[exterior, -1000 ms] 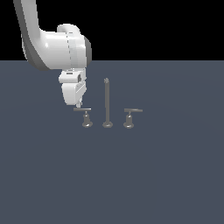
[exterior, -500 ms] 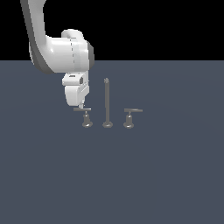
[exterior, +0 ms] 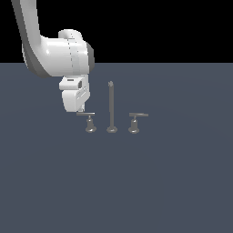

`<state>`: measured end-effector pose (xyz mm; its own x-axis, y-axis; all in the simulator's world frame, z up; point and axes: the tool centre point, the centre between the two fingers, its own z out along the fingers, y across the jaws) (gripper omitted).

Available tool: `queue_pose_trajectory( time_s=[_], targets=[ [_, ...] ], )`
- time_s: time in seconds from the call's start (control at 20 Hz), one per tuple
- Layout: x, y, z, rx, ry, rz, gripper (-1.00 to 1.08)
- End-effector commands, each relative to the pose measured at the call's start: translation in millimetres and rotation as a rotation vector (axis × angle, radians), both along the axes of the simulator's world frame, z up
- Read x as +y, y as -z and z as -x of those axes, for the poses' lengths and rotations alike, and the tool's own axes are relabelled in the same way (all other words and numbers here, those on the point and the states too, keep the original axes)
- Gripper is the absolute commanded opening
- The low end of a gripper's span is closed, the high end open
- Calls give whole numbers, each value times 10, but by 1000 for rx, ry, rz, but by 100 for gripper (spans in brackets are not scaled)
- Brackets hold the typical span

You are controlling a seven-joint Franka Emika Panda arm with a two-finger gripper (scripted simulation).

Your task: Turn on the faucet by rotating a designated handle.

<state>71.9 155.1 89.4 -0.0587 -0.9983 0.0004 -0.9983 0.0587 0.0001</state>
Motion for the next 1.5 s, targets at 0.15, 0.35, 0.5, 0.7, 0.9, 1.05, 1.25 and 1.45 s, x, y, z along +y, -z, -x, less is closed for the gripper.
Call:
queue_pose_trajectory(
  time_s=[0.15,0.35,0.5,0.7,0.9,1.05,1.25,1.45],
  targets=[
    [102,0,145,0,0,0,-100],
    [34,-1,158,-7,6,-1,-100],
    [34,0,251,-5,5,0,-100],
    [35,0,376,-3,3,0,-100],
    [35,-1,505,-1,1,0,-100],
    [88,2,481,-9,-5,-7,-100],
    [-31,1,572,-6,-3,-5,-100],
    [-153,1,665,-3,-2,-3,-100]
  ],
)
